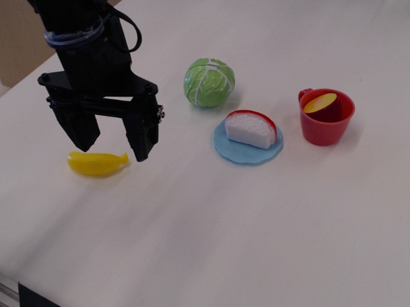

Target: Take sushi off plate

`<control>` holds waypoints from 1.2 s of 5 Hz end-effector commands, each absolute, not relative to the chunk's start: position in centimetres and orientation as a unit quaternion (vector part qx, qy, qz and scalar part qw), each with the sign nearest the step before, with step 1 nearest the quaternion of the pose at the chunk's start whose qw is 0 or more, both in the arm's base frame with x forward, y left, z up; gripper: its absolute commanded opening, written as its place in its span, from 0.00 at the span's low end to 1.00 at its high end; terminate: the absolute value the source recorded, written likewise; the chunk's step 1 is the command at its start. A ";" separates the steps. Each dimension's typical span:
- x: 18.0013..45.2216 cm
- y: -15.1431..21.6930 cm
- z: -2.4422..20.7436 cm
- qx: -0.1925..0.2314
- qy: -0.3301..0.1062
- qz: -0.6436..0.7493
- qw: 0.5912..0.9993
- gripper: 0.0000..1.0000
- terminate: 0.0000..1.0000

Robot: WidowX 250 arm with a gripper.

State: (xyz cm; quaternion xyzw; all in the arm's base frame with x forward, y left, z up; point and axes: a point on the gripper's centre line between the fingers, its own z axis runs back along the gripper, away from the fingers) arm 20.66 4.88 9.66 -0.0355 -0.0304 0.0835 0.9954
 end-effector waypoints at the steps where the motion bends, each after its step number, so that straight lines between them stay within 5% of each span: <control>1: 20.7 4.9 9.7 -0.036 -0.030 0.084 0.995 1.00 0.00; 3: 25.3 0.9 8.2 -0.010 -0.098 0.291 0.952 1.00 0.00; 6: 33.3 -1.5 8.7 -0.071 -0.159 0.517 0.838 1.00 0.00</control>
